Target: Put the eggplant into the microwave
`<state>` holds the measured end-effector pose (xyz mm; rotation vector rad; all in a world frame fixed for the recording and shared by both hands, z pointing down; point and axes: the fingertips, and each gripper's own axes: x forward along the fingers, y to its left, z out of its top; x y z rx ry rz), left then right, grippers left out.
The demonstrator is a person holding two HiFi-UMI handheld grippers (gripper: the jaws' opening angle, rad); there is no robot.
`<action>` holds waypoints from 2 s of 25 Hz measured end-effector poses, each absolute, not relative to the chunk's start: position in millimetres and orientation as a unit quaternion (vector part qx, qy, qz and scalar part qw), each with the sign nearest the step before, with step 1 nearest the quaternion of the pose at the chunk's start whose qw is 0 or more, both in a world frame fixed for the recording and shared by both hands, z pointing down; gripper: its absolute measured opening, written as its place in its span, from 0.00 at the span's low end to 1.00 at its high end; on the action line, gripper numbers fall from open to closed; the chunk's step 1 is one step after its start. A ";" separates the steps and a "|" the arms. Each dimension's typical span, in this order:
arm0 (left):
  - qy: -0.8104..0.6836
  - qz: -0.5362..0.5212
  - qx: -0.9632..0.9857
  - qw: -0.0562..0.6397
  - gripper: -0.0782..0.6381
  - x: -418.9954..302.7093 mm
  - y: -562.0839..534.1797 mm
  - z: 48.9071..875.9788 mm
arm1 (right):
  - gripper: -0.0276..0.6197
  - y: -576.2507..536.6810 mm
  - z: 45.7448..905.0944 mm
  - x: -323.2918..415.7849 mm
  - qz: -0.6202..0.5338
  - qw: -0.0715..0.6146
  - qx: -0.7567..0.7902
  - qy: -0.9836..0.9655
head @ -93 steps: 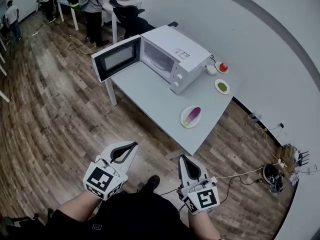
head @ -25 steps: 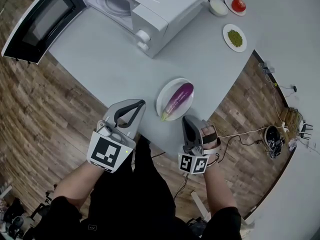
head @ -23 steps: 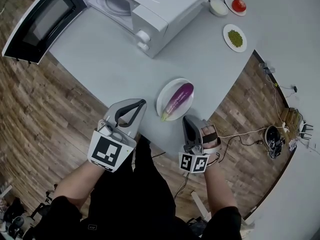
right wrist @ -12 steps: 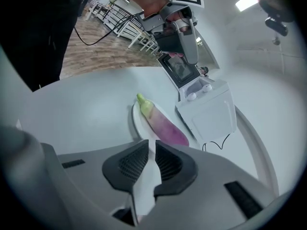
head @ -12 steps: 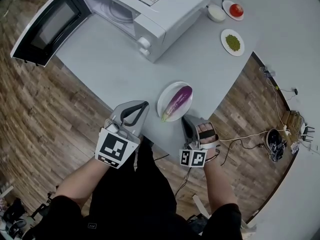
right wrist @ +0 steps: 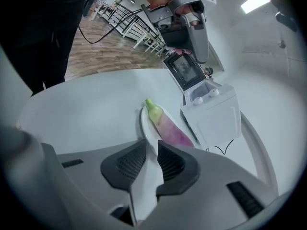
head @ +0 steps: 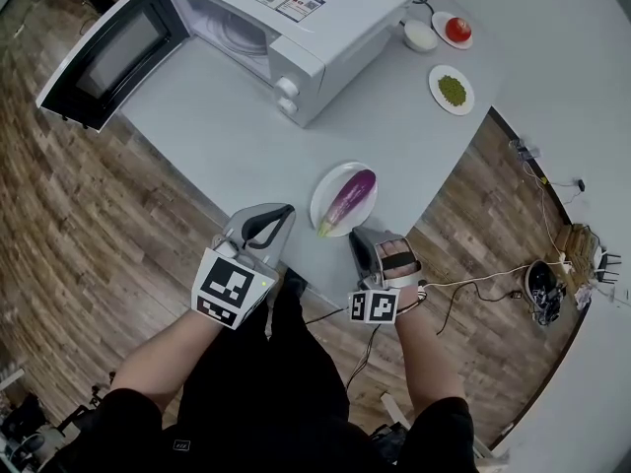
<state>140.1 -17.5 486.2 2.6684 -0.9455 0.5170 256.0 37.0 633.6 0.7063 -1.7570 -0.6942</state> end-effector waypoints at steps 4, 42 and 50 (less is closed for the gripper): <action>-0.333 0.174 0.917 0.134 0.12 137.3 -15.3 481.4 | 0.16 34.4 636.7 256.0 -0.297 0.532 0.294 -0.736; -0.394 0.159 0.894 0.141 0.12 105.6 1.3 494.7 | 0.12 2.2 637.1 232.9 -0.372 0.540 0.310 -0.689; -0.398 0.160 0.893 0.138 0.12 101.0 -1.0 493.3 | 0.09 -12.1 641.7 231.9 -0.385 0.565 0.309 -0.662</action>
